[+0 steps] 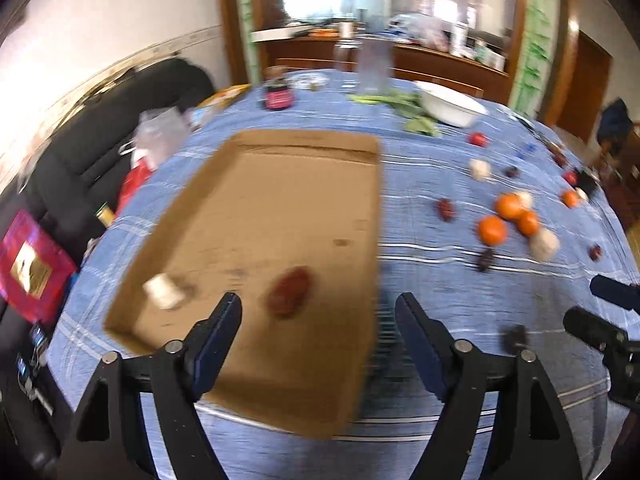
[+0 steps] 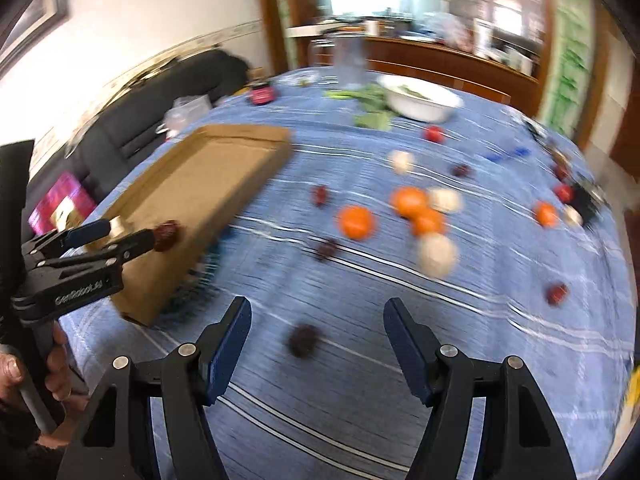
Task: Organize fruits
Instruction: 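Lift both open tools out of the tray back over the table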
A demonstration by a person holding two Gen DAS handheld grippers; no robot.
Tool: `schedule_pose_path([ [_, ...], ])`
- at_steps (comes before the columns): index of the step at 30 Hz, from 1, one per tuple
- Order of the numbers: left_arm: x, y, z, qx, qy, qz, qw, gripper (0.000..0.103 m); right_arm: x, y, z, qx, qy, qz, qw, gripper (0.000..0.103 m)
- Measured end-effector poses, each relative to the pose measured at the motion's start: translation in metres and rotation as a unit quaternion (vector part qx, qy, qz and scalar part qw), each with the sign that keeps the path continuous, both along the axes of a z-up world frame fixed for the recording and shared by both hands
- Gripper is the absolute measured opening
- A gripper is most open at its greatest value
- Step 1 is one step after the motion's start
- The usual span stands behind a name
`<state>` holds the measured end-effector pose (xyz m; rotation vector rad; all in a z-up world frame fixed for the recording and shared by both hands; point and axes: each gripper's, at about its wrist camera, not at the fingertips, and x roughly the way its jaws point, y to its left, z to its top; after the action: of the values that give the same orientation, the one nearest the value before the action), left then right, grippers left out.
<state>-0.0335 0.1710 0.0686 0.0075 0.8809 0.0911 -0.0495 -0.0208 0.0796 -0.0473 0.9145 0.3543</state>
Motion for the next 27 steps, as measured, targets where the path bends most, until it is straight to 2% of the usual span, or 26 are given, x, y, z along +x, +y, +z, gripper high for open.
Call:
schedule_pose_path([
  [7,0.007,-0.080,-0.012,0.014,0.022,-0.077,0.9967,0.079,-0.016,-0.098,-0.007,0.014,0.012,-0.101,0.995,0.076],
  [14,0.005,-0.130,-0.016,0.019,0.031,-0.120,0.9921,0.079,-0.027,-0.179,-0.018,0.020,0.021,-0.174,0.984,0.077],
  [19,-0.002,-0.147,-0.017,0.020,0.034,-0.126,0.9912,0.079,-0.010,-0.202,-0.021,0.023,0.018,-0.180,0.983,0.077],
  [23,-0.009,-0.149,-0.020,0.027,0.039,-0.122,0.9914,0.079,0.023,-0.203,-0.023,0.011,0.005,-0.161,0.987,0.077],
  [27,-0.015,-0.143,-0.025,0.026,0.048,-0.112,0.9922,0.079,0.057,-0.197,-0.039,-0.003,0.015,-0.136,0.991,0.077],
])
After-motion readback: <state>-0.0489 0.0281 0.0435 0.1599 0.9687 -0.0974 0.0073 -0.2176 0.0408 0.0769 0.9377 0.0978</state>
